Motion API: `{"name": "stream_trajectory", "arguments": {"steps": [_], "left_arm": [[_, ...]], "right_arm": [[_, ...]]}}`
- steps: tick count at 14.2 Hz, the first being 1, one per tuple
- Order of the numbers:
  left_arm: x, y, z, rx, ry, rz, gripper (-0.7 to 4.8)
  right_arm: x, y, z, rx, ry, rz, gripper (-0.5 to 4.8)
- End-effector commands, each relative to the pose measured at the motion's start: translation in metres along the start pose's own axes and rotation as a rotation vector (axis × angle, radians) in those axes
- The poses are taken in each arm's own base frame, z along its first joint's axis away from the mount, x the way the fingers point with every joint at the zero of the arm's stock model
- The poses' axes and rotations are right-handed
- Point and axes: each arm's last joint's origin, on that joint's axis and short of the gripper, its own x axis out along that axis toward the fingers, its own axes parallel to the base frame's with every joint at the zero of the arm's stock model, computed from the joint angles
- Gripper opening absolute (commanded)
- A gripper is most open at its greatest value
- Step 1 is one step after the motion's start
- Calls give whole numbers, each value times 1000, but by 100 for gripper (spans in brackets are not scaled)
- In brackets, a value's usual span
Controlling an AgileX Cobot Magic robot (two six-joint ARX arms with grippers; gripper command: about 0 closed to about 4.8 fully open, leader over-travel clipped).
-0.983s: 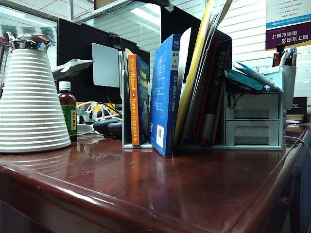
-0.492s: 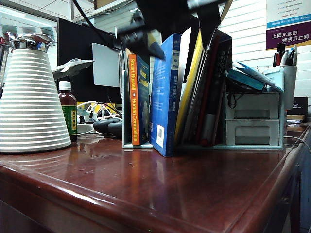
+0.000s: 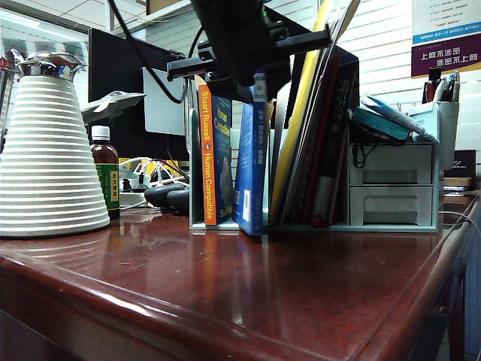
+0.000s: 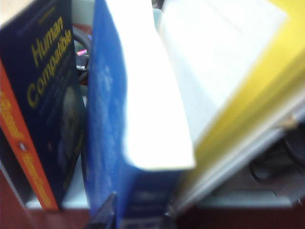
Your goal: Pick up the blue book and put it on the bookshelf.
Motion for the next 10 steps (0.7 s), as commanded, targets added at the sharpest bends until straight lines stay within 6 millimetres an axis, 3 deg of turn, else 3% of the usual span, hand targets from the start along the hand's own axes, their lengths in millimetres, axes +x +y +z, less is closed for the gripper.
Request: {"name": "stream_trajectory", "arguments": {"steps": [1, 2, 8, 9, 10], "left_arm": [[16, 12, -4, -3, 19, 33, 33], [21, 17, -4, -11, 12, 47, -6], [40, 32, -3, 10, -5, 44, -6], [40, 30, -4, 8, 15, -25, 32], [40, 29, -4, 6, 23, -44, 139]], "right_arm": [[-1, 0, 3, -2, -21, 5, -1], [-1, 0, 3, -2, -21, 4, -1], [-1, 0, 3, -1, -20, 4, -1], [-1, 0, 3, -2, -21, 4, -1], [-1, 0, 3, -2, -21, 4, -1]]}}
